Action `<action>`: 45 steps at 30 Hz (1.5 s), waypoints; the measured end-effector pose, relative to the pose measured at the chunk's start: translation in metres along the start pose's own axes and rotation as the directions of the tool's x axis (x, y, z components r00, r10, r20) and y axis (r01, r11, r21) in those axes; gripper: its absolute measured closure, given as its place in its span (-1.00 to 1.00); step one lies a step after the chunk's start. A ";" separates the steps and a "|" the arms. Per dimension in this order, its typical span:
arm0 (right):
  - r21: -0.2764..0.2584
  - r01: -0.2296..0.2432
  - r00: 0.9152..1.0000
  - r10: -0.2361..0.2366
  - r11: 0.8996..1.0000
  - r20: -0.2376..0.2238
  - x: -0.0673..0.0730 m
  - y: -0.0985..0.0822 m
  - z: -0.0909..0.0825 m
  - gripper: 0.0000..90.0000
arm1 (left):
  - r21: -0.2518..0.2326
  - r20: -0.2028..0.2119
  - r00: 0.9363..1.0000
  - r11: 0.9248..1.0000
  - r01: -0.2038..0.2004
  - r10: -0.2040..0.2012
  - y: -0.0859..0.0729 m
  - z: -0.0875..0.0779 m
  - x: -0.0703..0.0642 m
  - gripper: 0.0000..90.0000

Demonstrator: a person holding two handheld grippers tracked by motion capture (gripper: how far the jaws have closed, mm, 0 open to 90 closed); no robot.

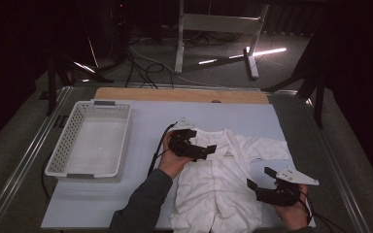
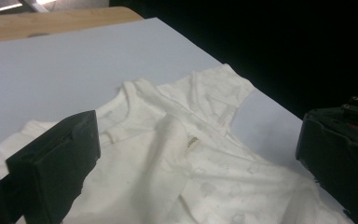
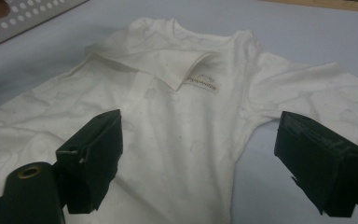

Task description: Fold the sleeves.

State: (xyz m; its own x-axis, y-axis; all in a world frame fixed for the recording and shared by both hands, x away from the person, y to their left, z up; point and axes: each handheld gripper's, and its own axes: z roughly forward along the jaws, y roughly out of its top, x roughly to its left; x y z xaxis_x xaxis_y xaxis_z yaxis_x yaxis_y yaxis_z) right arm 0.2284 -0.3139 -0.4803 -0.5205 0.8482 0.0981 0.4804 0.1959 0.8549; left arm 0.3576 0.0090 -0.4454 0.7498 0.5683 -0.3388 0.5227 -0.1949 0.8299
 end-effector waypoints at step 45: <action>-0.017 -0.023 0.996 0.024 1.000 0.089 -0.016 0.005 -0.008 -0.67 | -0.018 -0.075 0.997 1.000 -0.013 0.012 -0.043 -0.054 0.000 -1.00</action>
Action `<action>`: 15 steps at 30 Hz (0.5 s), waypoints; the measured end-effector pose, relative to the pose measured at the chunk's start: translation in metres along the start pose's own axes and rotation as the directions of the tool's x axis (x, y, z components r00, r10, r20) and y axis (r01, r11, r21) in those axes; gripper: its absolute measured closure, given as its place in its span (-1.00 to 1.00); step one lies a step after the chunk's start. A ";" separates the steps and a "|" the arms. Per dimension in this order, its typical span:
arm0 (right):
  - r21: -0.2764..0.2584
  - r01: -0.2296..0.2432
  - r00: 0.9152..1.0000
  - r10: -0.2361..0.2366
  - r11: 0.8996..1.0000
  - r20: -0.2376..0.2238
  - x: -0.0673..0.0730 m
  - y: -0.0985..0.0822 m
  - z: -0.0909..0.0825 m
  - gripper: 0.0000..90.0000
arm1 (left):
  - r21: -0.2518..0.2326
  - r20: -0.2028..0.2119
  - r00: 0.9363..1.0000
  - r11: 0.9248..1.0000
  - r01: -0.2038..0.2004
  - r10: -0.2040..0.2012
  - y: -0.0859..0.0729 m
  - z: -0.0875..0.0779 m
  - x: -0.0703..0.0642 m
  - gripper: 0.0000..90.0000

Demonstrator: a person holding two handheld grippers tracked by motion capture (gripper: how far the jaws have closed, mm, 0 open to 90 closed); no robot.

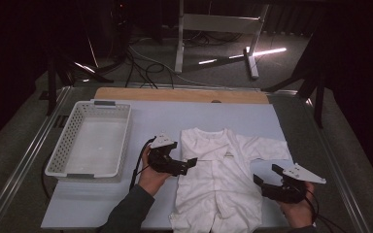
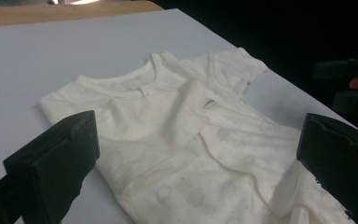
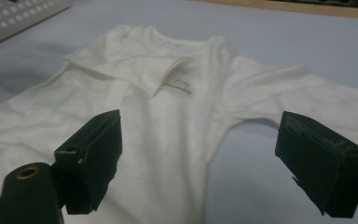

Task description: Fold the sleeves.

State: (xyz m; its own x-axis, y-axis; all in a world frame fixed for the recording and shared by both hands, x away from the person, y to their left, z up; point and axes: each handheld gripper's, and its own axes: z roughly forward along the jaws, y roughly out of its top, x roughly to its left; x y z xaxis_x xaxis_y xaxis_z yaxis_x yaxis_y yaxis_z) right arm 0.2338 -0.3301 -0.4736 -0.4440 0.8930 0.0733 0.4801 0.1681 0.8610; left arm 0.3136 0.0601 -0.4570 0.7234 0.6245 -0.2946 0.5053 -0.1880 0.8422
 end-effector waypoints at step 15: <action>0.051 -0.018 0.974 0.006 0.999 0.228 -0.067 0.020 0.006 -0.59 | -0.013 0.023 1.000 1.000 0.003 -0.002 0.003 -0.004 -0.004 -1.00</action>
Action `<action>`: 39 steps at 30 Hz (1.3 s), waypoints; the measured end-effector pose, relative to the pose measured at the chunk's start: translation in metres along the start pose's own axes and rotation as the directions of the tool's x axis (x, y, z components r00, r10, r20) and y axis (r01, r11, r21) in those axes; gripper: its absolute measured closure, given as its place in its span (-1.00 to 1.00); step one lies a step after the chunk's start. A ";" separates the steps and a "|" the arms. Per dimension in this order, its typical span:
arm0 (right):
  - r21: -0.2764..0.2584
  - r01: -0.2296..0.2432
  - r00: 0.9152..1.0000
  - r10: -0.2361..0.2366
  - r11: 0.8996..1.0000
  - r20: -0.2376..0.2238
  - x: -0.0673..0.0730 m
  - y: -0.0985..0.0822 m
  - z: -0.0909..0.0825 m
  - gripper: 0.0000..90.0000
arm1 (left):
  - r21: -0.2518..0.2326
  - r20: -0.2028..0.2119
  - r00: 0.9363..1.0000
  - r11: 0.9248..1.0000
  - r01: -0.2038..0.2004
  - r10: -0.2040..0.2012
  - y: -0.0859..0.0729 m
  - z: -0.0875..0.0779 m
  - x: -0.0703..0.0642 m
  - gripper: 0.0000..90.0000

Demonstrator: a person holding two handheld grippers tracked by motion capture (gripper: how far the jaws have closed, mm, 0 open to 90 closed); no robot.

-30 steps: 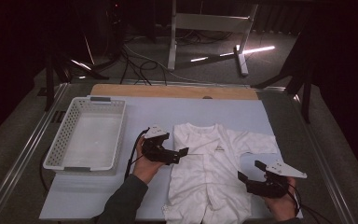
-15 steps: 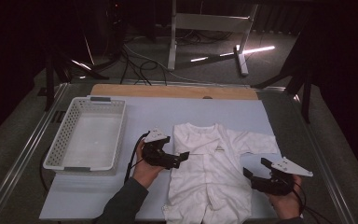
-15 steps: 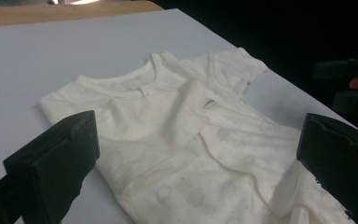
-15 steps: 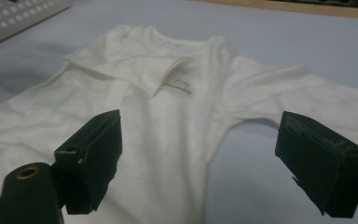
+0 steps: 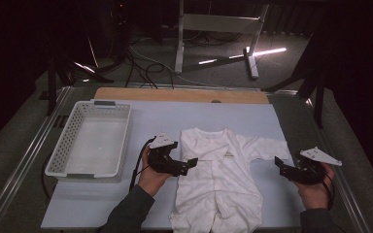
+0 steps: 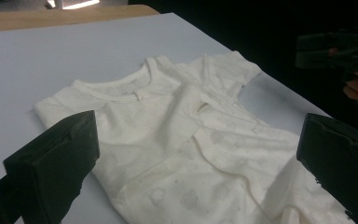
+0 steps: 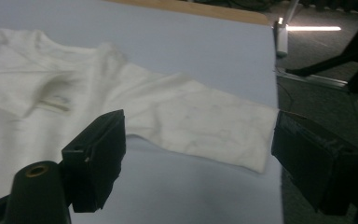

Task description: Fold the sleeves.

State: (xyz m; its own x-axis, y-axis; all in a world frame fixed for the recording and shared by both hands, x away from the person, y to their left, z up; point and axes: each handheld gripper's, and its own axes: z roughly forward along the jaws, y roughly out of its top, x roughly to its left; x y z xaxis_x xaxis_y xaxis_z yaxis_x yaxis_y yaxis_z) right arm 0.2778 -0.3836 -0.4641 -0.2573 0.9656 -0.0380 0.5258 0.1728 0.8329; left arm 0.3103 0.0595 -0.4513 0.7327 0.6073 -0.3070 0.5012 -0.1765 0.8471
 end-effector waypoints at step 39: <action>0.214 -0.212 0.970 0.178 0.954 0.167 -0.040 -0.018 0.074 0.66 | -0.001 0.048 0.999 1.000 -0.011 0.011 0.004 0.002 -0.017 -1.00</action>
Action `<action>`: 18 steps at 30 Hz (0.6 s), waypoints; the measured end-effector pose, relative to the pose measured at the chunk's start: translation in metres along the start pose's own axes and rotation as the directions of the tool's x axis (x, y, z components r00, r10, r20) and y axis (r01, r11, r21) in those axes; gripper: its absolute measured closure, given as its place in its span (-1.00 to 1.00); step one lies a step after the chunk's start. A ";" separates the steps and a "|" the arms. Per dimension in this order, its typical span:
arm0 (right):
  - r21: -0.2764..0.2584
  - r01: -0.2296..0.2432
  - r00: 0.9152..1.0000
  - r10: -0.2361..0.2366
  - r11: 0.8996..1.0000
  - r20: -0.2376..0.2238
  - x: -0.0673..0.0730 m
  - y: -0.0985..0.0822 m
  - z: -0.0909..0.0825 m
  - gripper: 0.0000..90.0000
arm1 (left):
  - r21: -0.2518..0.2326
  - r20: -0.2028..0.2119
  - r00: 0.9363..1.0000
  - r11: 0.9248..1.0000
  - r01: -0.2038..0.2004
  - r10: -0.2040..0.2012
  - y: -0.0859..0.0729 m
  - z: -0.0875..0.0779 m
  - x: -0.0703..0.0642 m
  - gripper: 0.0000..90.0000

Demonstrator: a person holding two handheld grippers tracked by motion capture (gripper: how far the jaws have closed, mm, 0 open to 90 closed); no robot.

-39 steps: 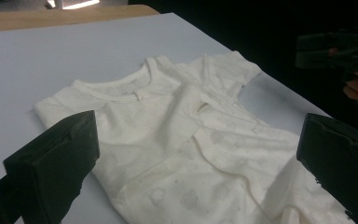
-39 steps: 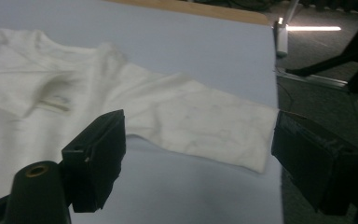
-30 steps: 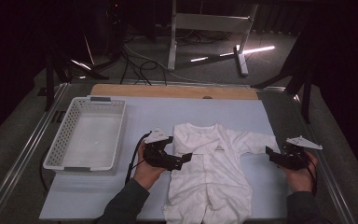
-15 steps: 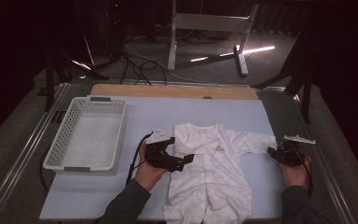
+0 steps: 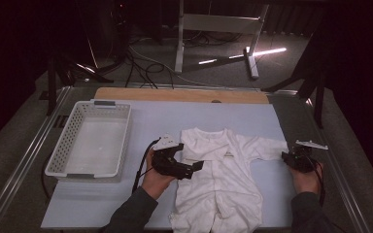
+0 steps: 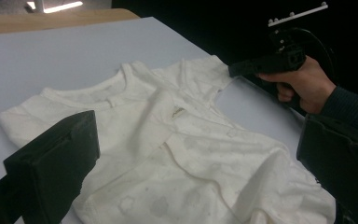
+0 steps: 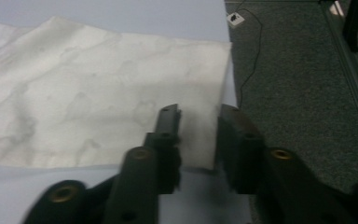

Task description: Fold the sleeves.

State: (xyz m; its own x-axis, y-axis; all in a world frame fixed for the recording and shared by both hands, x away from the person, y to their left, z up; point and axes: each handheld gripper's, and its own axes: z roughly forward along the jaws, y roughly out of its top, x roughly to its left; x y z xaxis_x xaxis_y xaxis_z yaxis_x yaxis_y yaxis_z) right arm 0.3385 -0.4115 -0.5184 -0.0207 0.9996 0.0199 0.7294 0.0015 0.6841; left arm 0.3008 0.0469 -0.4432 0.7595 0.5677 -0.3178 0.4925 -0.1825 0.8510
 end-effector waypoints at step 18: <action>0.010 0.008 0.997 -0.009 1.000 0.075 -0.010 0.001 -0.009 0.95 | -0.009 0.003 1.000 1.000 0.007 -0.007 0.002 -0.002 -0.001 -1.00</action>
State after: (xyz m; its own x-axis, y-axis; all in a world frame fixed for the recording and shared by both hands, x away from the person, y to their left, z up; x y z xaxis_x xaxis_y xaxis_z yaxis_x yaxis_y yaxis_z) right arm 0.3335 -0.4214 -0.5114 0.0242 0.9988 -0.0415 0.7360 0.0103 0.6769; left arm 0.3000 0.0473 -0.4408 0.7570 0.5669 -0.3249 0.4939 -0.1708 0.8526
